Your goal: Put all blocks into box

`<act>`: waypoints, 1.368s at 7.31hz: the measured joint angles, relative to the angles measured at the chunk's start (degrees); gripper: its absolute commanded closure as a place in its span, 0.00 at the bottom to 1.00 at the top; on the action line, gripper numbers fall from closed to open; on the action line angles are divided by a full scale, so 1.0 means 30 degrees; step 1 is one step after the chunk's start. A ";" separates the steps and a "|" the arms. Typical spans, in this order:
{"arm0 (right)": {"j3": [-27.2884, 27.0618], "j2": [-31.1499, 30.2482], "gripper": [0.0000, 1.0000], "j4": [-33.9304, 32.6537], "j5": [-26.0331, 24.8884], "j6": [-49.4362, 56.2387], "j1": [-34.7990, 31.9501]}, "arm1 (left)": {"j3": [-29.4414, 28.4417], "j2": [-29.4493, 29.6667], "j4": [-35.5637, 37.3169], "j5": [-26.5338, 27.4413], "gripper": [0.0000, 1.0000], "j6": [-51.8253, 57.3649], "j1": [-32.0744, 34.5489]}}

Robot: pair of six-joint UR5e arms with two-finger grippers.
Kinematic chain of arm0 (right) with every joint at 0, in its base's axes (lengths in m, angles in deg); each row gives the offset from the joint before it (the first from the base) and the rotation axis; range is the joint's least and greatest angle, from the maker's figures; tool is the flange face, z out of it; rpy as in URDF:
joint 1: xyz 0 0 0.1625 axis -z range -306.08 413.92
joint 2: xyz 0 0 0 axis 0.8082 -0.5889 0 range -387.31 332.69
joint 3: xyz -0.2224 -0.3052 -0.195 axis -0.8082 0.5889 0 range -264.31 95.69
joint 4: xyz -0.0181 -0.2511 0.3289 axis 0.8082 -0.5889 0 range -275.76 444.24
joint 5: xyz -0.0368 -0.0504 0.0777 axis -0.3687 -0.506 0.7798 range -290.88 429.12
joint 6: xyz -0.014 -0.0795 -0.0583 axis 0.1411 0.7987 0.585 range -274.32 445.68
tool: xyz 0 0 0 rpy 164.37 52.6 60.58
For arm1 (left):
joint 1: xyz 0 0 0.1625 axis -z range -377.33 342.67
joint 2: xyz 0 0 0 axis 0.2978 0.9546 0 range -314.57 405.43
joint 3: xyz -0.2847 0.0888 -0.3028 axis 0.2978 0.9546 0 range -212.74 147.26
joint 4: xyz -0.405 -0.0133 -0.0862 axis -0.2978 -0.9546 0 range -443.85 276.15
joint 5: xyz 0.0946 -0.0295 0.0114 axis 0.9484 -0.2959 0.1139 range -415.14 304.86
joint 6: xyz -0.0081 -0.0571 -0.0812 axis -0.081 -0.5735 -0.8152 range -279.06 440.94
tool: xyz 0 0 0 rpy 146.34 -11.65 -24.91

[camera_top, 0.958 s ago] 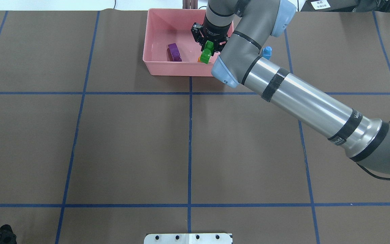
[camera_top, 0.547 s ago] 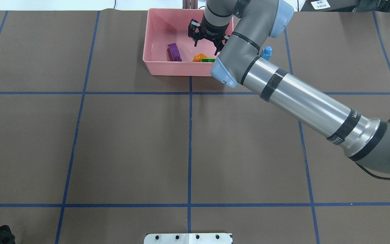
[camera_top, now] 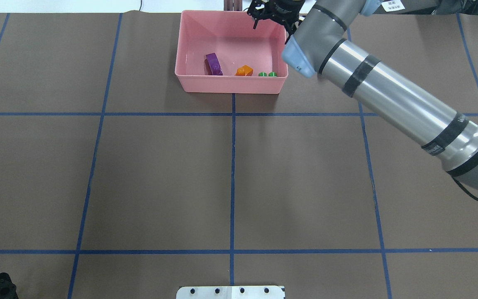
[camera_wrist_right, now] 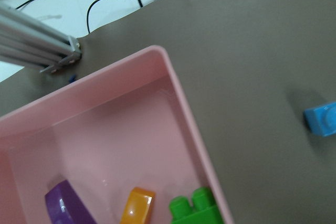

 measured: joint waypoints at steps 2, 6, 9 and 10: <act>-0.0922 -0.2517 0.00 0.0112 0.0214 0.2233 -0.1022 | 0.0663 0.1774 0.0139 -0.1875 1.00 -0.0031 0.3861; -0.0862 -0.3883 0.00 0.0453 -0.3402 0.3298 0.0141 | -0.2427 1.1366 0.2717 -0.5729 1.00 -0.0039 1.3331; 0.0924 -0.4130 0.00 0.3845 -0.3922 0.3271 0.1106 | -0.8851 2.1631 0.5698 -0.6172 1.00 -0.1460 1.5950; 0.1543 -0.3813 0.00 0.4194 -0.4042 0.3264 0.1234 | -1.1117 2.4256 0.5849 -0.6177 1.00 -0.1998 1.6404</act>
